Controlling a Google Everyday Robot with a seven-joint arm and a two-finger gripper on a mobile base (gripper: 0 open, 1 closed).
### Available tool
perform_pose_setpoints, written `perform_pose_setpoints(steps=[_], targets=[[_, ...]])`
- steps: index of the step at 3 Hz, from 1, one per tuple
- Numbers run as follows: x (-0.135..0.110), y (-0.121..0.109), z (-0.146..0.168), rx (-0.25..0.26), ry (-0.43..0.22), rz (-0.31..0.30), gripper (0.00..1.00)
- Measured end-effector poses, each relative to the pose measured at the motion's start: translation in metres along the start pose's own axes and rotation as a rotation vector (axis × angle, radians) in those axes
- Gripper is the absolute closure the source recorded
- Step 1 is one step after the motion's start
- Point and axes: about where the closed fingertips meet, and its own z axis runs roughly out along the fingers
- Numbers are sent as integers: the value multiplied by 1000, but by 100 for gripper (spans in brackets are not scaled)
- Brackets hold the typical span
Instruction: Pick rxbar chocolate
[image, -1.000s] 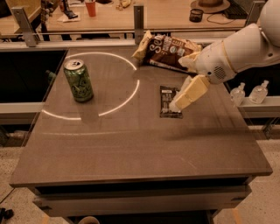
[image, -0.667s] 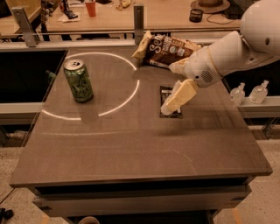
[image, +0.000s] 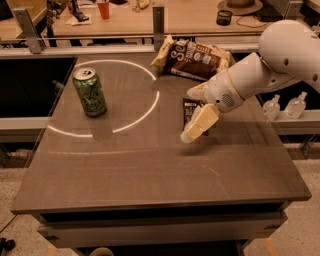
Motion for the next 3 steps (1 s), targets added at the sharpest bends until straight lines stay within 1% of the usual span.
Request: perform_pose_setpoints(steps=[1, 3], targets=[[13, 0, 6, -7, 4, -1, 0], [38, -32, 0, 77, -8, -45, 0]])
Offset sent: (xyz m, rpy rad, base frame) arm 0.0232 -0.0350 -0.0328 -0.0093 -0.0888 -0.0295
